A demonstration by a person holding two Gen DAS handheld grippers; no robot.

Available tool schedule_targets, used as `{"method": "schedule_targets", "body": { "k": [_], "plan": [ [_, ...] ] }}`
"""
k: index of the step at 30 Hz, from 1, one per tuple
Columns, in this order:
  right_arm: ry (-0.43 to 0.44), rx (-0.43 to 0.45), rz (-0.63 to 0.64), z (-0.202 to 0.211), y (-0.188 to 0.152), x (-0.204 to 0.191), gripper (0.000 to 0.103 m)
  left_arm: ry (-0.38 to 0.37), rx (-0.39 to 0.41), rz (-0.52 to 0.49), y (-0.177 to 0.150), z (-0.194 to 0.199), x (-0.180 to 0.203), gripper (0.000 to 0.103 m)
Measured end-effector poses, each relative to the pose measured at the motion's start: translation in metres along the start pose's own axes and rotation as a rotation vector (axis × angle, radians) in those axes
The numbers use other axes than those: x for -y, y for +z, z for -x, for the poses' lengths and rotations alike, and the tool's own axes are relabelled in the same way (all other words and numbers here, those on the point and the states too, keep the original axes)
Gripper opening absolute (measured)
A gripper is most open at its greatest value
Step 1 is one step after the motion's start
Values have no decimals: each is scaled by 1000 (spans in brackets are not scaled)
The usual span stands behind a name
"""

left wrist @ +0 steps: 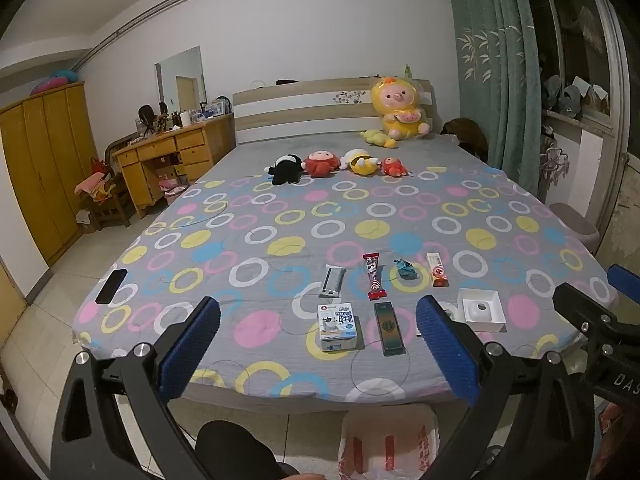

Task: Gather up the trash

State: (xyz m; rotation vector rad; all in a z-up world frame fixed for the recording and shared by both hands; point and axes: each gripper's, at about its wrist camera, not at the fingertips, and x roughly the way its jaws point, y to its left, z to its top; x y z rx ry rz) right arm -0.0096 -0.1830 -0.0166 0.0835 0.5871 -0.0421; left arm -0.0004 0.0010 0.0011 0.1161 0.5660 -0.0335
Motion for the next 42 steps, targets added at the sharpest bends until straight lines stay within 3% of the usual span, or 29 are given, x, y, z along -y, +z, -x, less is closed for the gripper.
{"method": "schedule_targets", "body": {
  "k": [42],
  "plan": [
    [3, -3, -1, 0, 0, -3, 98, 3, -5, -2, -3, 0, -6, 96]
  ]
}}
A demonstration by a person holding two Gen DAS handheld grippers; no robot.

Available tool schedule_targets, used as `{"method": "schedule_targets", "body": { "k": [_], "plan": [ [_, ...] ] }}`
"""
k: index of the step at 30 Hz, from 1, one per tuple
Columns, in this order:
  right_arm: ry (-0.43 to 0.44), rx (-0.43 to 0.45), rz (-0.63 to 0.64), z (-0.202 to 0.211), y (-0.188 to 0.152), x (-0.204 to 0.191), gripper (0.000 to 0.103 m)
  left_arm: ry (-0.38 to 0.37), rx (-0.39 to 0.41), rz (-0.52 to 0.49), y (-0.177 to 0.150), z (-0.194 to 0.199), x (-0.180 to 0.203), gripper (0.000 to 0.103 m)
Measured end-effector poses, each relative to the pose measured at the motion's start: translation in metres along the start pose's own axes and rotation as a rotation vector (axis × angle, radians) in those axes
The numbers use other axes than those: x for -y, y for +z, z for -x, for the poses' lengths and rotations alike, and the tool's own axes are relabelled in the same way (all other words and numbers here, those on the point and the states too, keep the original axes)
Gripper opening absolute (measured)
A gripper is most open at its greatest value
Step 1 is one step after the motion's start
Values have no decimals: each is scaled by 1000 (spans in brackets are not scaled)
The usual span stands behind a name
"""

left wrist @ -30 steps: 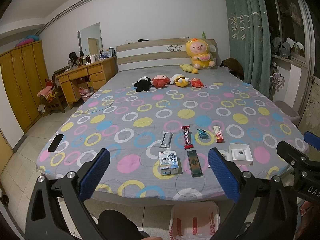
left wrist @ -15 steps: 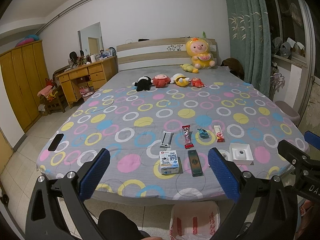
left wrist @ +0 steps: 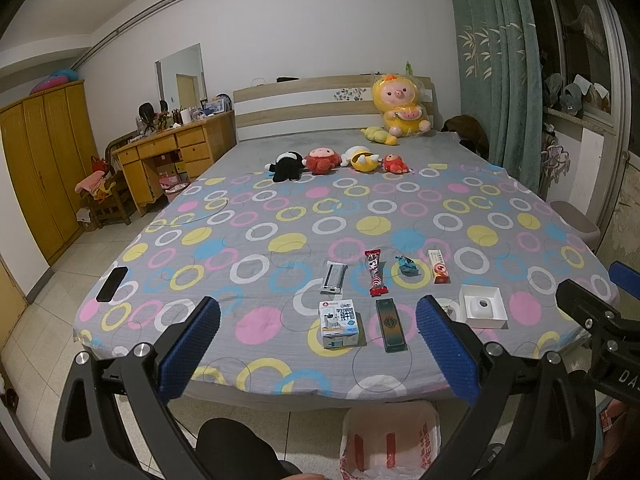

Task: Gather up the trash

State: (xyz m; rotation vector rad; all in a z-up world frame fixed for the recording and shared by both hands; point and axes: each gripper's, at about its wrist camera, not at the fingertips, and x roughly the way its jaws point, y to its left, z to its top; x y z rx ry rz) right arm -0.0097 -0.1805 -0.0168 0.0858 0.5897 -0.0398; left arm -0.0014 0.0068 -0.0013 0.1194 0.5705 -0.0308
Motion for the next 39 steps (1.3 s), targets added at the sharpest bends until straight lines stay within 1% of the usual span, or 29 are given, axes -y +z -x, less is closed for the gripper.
{"method": "schedule_targets", "body": {
  "k": [25, 27, 30, 31, 36, 39],
  "plan": [
    [-2, -1, 1, 2, 3, 0, 98, 1, -3, -1, 0, 0, 0, 96],
    [0, -4, -1, -2, -3, -4, 98, 1, -2, -1, 0, 0, 0, 96],
    [-2, -3, 0, -1, -2, -3, 98, 0, -4, 0, 0, 0, 0, 96],
    [-2, -5, 1, -2, -3, -4, 98, 1, -6, 0, -5, -6, 0, 96],
    [-8, -11, 4, -8, -10, 4, 98, 2, -11, 1, -10, -8, -2, 96],
    [-27, -23, -11, -16, -14, 10, 98, 11, -21, 4, -25, -18, -6, 96]
  ]
}}
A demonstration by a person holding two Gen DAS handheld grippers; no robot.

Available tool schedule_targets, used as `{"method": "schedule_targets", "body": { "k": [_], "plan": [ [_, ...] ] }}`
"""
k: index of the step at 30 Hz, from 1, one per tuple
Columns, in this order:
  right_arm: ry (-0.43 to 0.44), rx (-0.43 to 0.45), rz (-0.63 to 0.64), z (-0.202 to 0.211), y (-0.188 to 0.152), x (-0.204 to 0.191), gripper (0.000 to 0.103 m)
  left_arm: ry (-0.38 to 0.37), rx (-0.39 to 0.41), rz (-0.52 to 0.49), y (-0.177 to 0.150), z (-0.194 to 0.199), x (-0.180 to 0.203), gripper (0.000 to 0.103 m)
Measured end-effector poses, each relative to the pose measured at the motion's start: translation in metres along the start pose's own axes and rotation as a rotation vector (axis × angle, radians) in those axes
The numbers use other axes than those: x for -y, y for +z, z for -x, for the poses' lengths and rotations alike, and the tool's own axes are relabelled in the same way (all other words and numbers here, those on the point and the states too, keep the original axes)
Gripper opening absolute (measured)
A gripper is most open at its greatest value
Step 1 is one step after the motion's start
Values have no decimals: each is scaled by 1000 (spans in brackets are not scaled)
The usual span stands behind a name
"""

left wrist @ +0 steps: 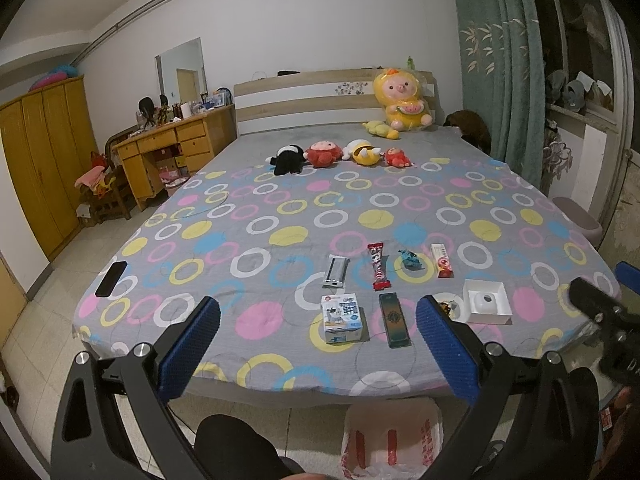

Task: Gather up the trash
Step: 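Grasp the blue-and-white milk carton with the left tool while the right tool grasps the white square tray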

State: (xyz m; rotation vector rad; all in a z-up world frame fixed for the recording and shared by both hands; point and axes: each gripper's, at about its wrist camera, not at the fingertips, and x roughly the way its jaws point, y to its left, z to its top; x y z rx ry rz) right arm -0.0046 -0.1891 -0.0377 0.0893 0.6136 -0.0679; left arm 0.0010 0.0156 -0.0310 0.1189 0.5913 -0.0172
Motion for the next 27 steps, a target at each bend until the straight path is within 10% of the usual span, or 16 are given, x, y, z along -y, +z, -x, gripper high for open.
{"method": "schedule_targets", "body": {
  "k": [27],
  "plan": [
    [-106, -231, -118, -146, 18, 109, 98, -10, -249, 2, 5, -161, 6, 96]
  ]
}}
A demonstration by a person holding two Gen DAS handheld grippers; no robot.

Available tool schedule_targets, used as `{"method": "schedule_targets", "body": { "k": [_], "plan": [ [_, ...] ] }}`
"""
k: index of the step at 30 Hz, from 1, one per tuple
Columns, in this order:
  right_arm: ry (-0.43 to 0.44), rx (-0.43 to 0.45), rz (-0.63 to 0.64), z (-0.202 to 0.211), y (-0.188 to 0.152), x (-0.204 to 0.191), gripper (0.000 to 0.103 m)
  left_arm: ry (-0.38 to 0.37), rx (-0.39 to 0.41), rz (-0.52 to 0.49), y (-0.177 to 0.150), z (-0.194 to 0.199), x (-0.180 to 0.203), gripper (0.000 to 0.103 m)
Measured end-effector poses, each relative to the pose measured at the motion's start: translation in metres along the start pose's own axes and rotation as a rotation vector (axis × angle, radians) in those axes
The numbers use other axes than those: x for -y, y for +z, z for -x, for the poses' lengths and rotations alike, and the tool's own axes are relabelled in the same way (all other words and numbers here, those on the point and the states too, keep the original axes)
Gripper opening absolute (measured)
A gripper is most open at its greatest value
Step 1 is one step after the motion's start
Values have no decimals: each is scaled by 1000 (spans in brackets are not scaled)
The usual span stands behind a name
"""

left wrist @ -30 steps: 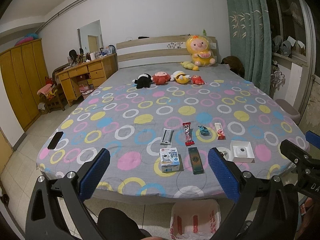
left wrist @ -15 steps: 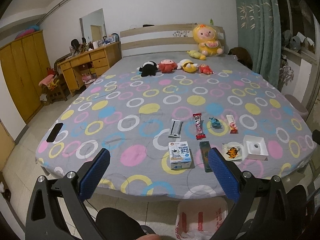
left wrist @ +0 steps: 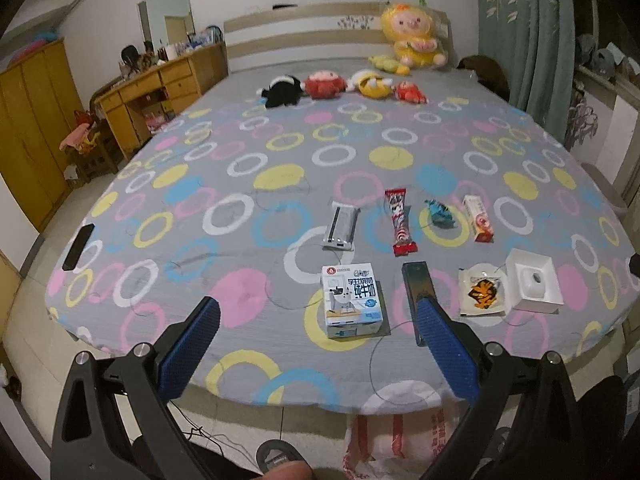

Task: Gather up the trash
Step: 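Grasp the blue-and-white milk carton with the left tool while the right tool grasps the white square tray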

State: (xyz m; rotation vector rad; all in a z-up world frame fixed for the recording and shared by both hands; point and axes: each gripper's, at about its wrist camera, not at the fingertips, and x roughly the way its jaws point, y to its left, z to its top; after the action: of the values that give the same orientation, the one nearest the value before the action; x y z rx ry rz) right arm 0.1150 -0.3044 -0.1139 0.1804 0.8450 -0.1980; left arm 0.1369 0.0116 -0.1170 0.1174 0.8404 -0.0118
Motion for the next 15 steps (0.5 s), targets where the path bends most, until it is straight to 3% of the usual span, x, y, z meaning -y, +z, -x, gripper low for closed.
{"method": "schedule_targets", "body": {
  "k": [5, 10, 15],
  "plan": [
    [-18, -50, 17, -36, 12, 2, 98, 13, -46, -14, 3, -37, 8, 96],
    [5, -165, 1, -86, 15, 5, 98, 4, -92, 2, 4, -72, 9, 96],
    [3, -199, -5, -116, 19, 5, 98, 10, -131, 4, 4, -98, 12, 96]
  ]
}}
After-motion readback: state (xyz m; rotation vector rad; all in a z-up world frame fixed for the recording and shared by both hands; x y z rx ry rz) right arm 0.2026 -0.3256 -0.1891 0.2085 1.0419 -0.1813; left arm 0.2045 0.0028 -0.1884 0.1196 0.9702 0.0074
